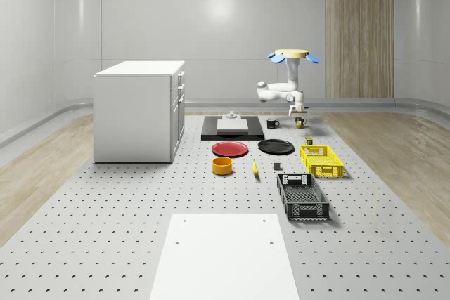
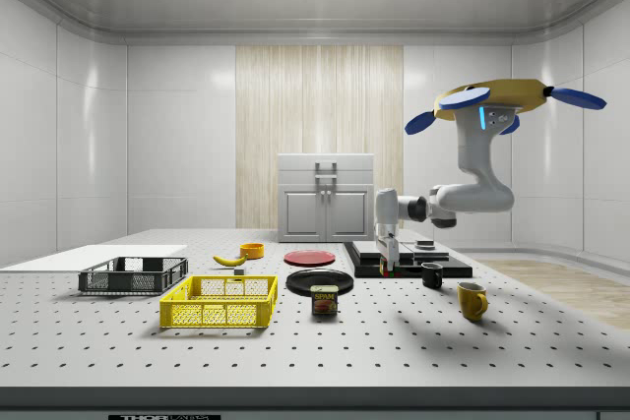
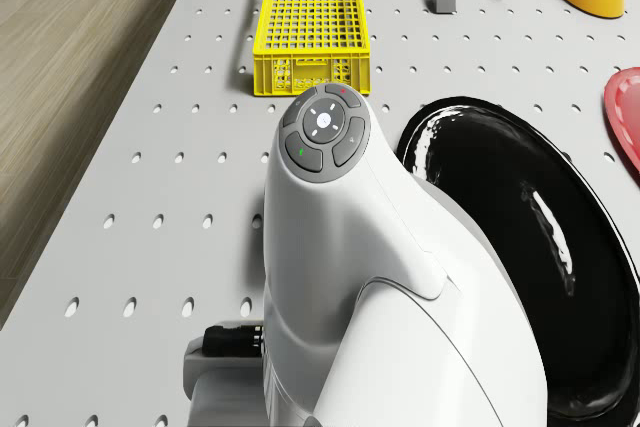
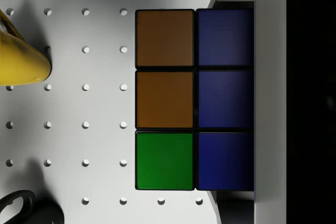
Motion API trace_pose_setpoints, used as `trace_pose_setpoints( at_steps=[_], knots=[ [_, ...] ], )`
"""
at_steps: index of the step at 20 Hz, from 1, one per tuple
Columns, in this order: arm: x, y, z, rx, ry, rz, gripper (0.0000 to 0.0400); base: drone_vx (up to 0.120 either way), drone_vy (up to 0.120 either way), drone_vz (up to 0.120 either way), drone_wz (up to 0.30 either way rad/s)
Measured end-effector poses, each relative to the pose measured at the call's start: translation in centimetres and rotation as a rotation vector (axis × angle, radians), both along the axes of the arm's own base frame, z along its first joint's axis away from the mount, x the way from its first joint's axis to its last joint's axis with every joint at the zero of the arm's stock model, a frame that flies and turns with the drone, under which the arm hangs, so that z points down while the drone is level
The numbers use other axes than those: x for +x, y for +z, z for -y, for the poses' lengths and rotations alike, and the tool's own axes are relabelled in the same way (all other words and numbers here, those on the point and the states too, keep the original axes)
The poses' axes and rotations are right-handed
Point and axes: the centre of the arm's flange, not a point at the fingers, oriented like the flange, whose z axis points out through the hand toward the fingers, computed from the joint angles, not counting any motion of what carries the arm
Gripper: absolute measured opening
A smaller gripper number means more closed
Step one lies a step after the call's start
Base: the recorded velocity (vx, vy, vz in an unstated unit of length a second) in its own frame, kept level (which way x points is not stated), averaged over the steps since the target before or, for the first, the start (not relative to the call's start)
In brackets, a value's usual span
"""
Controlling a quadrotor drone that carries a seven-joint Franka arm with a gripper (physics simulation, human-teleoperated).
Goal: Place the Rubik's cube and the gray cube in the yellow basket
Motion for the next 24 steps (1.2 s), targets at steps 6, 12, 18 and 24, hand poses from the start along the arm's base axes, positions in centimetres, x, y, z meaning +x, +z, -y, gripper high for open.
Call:
trace_pose_setpoints(
  at_steps=[6,12,18,24],
  knots=[
    [0.0,-0.06,0.0,0.0,0.0,0.0,0.0325,0.12,0.113,0.0,0.0],
    [0.0,-0.08,0.0,0.0,0.0,0.0,0.0325,0.12,0.0,0.0,0.0],
    [0.0,-0.08,0.0,0.0,0.0,0.0,0.0325,0.12,0.0,0.0,0.0],
    [0.0,-0.09,0.0,0.0,0.0,0.0,0.0325,0.12,0.0,0.0,0.0]
  ],
)
